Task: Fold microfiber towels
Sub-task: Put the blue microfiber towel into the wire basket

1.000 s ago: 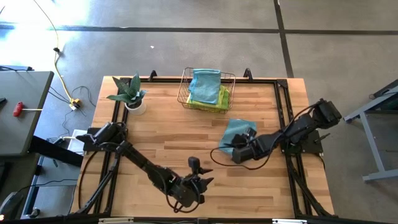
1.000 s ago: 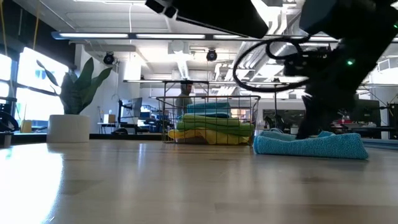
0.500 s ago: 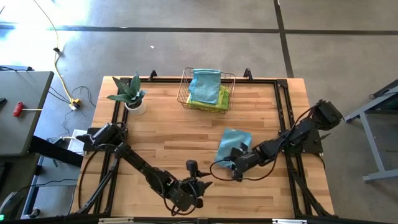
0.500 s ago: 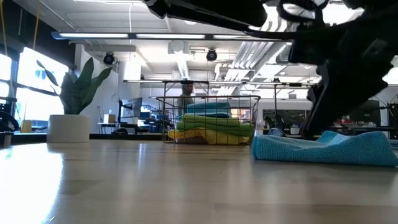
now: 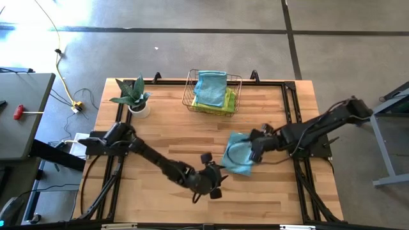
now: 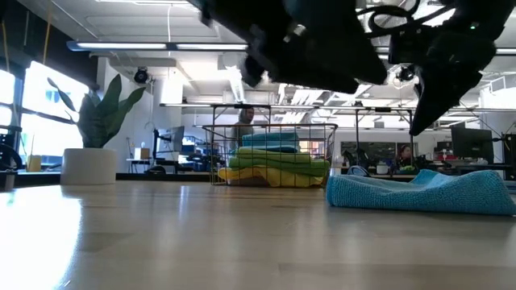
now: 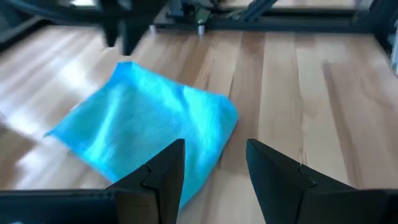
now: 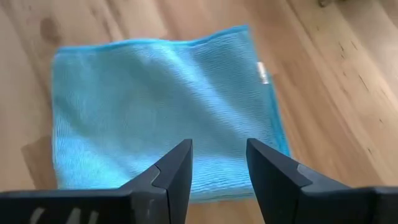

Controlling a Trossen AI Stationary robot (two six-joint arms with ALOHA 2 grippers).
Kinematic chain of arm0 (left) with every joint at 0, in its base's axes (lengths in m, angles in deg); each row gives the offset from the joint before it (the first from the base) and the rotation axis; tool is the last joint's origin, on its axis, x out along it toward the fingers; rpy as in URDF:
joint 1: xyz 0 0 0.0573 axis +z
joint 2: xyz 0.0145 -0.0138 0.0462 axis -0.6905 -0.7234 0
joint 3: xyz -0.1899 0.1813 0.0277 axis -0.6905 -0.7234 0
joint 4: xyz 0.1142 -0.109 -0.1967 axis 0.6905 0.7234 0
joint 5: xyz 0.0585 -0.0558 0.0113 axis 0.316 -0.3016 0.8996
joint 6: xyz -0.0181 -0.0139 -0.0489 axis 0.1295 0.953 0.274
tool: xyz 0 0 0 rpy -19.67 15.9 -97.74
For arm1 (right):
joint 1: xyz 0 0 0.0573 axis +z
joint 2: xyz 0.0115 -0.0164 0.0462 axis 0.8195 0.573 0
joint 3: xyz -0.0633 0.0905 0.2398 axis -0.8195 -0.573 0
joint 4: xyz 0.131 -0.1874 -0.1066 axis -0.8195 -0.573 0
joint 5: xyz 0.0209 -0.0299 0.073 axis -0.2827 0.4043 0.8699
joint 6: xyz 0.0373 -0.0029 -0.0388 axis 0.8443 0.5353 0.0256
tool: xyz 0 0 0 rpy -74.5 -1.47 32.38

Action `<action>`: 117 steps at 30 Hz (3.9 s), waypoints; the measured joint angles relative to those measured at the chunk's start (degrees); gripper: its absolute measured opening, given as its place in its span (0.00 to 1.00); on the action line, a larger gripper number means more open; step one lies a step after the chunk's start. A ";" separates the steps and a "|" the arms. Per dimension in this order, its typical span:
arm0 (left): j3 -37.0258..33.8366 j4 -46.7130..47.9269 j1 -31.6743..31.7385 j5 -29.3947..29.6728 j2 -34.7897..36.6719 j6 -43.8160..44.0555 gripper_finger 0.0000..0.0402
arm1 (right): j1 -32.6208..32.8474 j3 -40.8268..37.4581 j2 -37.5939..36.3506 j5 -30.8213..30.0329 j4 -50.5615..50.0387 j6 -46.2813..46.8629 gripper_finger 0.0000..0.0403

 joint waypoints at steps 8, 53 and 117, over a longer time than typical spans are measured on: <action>0.02 -10.59 6.25 -6.42 -6.12 -0.42 0.40 | -13.22 -9.50 -6.15 7.30 9.05 -5.12 0.36; 0.08 20.01 7.95 -10.04 -5.53 -4.47 0.40 | -25.79 -15.15 18.13 26.73 45.27 -13.07 0.54; 0.02 22.01 7.58 -10.95 -5.45 -2.57 0.40 | -19.40 -8.08 21.54 30.30 35.09 -14.11 0.25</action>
